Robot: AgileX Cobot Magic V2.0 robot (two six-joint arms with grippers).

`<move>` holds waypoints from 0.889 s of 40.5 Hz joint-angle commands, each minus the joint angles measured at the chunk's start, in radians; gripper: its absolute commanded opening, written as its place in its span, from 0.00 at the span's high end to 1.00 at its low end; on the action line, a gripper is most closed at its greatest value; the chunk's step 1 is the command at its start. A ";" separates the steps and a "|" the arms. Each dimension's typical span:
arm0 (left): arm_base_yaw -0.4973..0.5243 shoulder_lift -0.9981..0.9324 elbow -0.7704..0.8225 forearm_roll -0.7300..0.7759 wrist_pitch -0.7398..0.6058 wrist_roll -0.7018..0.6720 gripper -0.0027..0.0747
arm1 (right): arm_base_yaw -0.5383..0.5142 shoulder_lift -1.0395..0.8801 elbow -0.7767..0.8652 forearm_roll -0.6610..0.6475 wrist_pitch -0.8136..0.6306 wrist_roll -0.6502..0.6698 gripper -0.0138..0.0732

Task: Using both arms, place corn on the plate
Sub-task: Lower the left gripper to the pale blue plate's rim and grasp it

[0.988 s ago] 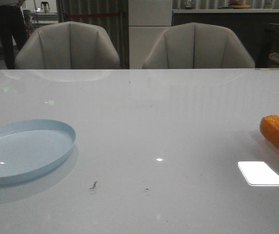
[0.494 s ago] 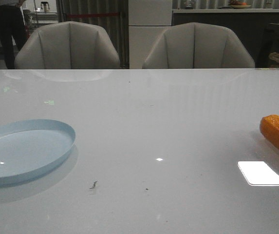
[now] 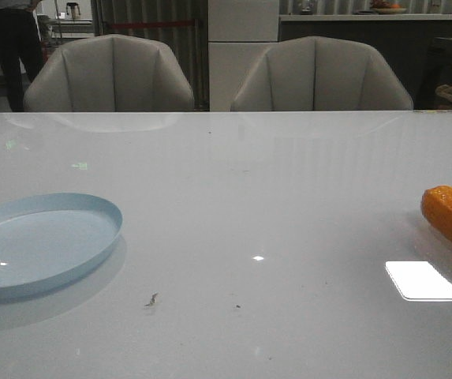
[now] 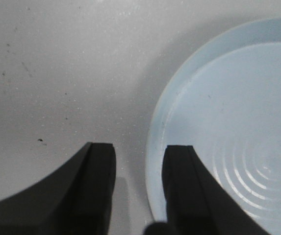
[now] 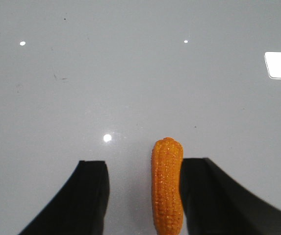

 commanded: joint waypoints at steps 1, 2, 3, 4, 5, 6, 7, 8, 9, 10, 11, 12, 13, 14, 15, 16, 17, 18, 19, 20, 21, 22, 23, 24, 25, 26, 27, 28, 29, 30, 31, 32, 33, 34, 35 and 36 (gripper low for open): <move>-0.001 -0.005 -0.030 -0.027 -0.029 -0.010 0.56 | -0.004 -0.006 -0.036 0.005 -0.071 -0.005 0.33; -0.001 0.002 -0.030 -0.034 -0.032 -0.010 0.56 | -0.004 -0.006 -0.036 0.005 -0.071 -0.005 0.33; -0.001 0.008 -0.030 -0.039 -0.034 -0.010 0.56 | -0.004 -0.006 -0.036 0.005 -0.071 -0.005 0.33; -0.001 0.017 -0.030 -0.042 -0.035 -0.010 0.56 | -0.004 -0.006 -0.036 0.005 -0.071 -0.005 0.33; -0.001 0.022 -0.030 -0.048 -0.035 -0.010 0.56 | -0.004 -0.006 -0.036 0.005 -0.071 -0.005 0.33; -0.001 0.031 -0.030 -0.054 -0.036 -0.010 0.56 | -0.004 -0.006 -0.036 0.005 -0.071 -0.005 0.33; -0.001 0.036 -0.030 -0.059 -0.036 -0.010 0.56 | -0.004 -0.006 -0.036 0.005 -0.071 -0.005 0.33; -0.001 0.045 -0.030 -0.061 -0.036 -0.010 0.56 | -0.004 -0.006 -0.036 0.005 -0.071 -0.005 0.33; -0.001 0.054 -0.030 -0.064 -0.036 -0.010 0.56 | -0.004 -0.006 -0.036 0.005 -0.071 -0.005 0.33; -0.001 0.058 -0.030 -0.066 -0.036 -0.010 0.56 | -0.004 -0.006 -0.036 0.005 -0.071 -0.005 0.33; -0.001 0.066 -0.030 -0.068 -0.036 -0.010 0.56 | -0.004 -0.006 -0.036 0.005 -0.071 -0.005 0.33; -0.001 0.073 -0.030 -0.073 -0.034 -0.010 0.56 | -0.004 -0.006 -0.036 0.005 -0.071 -0.005 0.33; -0.001 0.077 -0.030 -0.079 -0.032 -0.010 0.56 | -0.004 -0.006 -0.036 0.005 -0.071 -0.005 0.33; -0.001 0.083 -0.030 -0.079 -0.029 -0.010 0.56 | -0.004 -0.006 -0.036 0.005 -0.071 -0.005 0.33; -0.001 0.087 -0.030 -0.087 -0.029 -0.010 0.56 | -0.004 -0.006 -0.036 0.005 -0.071 -0.005 0.33; -0.001 0.090 -0.030 -0.092 -0.027 -0.010 0.56 | -0.004 -0.006 -0.036 0.005 -0.071 -0.005 0.33; -0.001 0.092 -0.030 -0.094 -0.027 -0.010 0.56 | -0.004 -0.006 -0.036 0.005 -0.071 -0.005 0.33; -0.001 0.092 -0.030 -0.097 -0.025 -0.010 0.57 | -0.004 -0.006 -0.036 0.005 -0.071 -0.005 0.33; -0.001 0.094 -0.030 -0.098 -0.025 -0.010 0.58 | -0.004 -0.006 -0.036 0.005 -0.071 -0.005 0.33; -0.001 0.094 -0.030 -0.098 -0.025 -0.010 0.61 | -0.004 -0.006 -0.036 0.005 -0.071 -0.005 0.33; -0.001 0.094 -0.030 -0.098 -0.025 -0.010 0.64 | -0.004 -0.006 -0.036 0.005 -0.072 -0.005 0.33; -0.001 0.094 -0.030 -0.098 -0.025 -0.010 0.68 | -0.004 -0.006 -0.036 0.005 -0.072 -0.005 0.33; -0.001 0.094 -0.030 -0.098 -0.025 -0.010 0.73 | -0.004 -0.006 -0.036 0.005 -0.072 -0.005 0.33; -0.001 0.094 -0.030 -0.098 -0.025 -0.010 0.78 | -0.004 -0.006 -0.036 0.005 -0.072 -0.005 0.33; -0.001 0.094 -0.030 -0.098 -0.025 -0.010 0.84 | -0.004 -0.006 -0.036 0.005 -0.072 -0.005 0.33; -0.001 0.094 -0.030 -0.098 -0.025 -0.010 0.86 | -0.004 -0.006 -0.036 0.005 -0.072 -0.005 0.33; -0.001 0.094 -0.030 -0.098 -0.028 -0.010 0.84 | -0.004 -0.006 -0.036 0.005 -0.072 -0.005 0.33; -0.001 0.094 -0.030 -0.098 -0.031 -0.010 0.83 | -0.004 -0.006 -0.036 0.005 -0.072 -0.005 0.33; -0.001 0.094 -0.030 -0.098 -0.036 -0.010 0.83 | -0.004 -0.006 -0.036 0.005 -0.072 -0.005 0.33; -0.001 0.094 -0.030 -0.098 -0.038 -0.010 0.84 | -0.004 -0.006 -0.036 0.005 -0.072 -0.005 0.33; -0.001 0.094 -0.032 -0.099 -0.040 -0.010 0.84 | -0.004 -0.006 -0.036 0.005 -0.072 -0.005 0.33; -0.001 0.094 -0.037 -0.104 -0.040 -0.010 0.84 | -0.004 -0.006 -0.036 0.005 -0.072 -0.005 0.33; -0.001 0.094 -0.043 -0.110 -0.038 -0.010 0.84 | -0.004 -0.006 -0.036 0.005 -0.072 -0.005 0.33; -0.001 0.094 -0.052 -0.117 -0.034 -0.010 0.84 | -0.004 -0.006 -0.036 0.005 -0.072 -0.005 0.33; -0.001 0.094 -0.062 -0.126 -0.029 -0.010 0.84 | -0.004 -0.006 -0.036 0.005 -0.072 -0.005 0.33; -0.001 0.094 -0.072 -0.132 -0.021 -0.010 0.84 | -0.004 -0.006 -0.036 0.005 -0.072 -0.005 0.33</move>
